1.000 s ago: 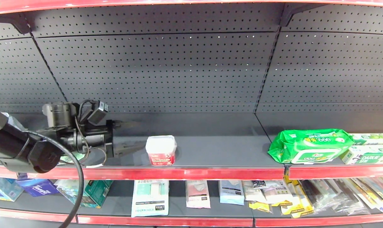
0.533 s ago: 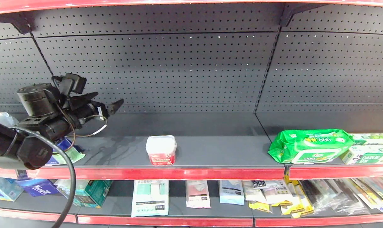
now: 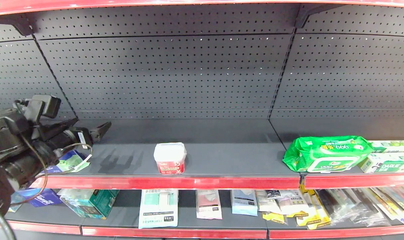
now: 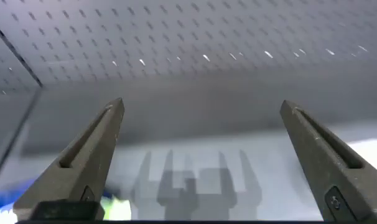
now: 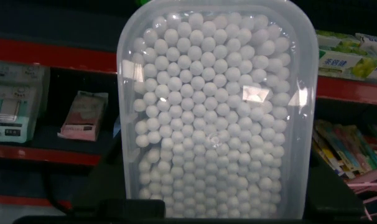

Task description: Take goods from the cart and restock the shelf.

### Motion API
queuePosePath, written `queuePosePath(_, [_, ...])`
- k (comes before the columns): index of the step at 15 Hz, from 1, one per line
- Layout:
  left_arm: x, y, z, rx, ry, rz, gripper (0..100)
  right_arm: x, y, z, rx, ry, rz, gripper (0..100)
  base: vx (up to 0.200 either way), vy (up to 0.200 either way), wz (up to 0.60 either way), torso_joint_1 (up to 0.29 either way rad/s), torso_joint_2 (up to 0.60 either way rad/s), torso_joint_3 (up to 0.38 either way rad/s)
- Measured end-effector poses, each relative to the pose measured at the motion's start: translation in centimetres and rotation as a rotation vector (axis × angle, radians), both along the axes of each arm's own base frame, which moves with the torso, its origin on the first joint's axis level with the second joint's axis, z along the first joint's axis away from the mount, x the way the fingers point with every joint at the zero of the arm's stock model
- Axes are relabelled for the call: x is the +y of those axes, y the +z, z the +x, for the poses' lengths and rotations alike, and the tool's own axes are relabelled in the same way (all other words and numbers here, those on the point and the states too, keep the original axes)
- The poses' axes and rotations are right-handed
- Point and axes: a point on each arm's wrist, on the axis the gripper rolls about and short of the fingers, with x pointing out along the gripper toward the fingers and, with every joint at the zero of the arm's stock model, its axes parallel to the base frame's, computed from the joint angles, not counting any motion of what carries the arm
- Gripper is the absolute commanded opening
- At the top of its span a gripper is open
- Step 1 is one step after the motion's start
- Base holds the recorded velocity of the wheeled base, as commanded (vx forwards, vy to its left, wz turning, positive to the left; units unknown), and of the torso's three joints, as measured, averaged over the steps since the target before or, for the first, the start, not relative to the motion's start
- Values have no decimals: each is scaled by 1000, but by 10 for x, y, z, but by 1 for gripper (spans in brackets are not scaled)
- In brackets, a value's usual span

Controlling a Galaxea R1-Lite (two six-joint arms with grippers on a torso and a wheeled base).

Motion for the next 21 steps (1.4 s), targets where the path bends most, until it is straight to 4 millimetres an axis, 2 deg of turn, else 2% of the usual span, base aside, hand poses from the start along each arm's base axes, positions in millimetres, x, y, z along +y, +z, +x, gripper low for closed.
queuePosePath(3, [-1,-3,-46,21,-51,-8,100,0,3,1,7,-23,16,0,0,0,0,0,0,0])
queuePosePath(5, [-3,-6,-77,33,-96,-15,100,-1,13,3,25,-29,31,0,0,0,0,0,0,0])
queuePosePath(14, [-9,-14,-187,228,-236,-55,100,-1,51,31,162,-26,36,0,0,0,0,0,0,0])
queuePosePath(18, [-10,-17,-233,160,-240,-35,100,1,62,45,222,30,39,0,0,0,0,0,0,0])
queuePosePath(21, [-8,-37,-256,79,-182,-16,100,1,65,50,242,53,45,0,0,0,0,0,0,0])
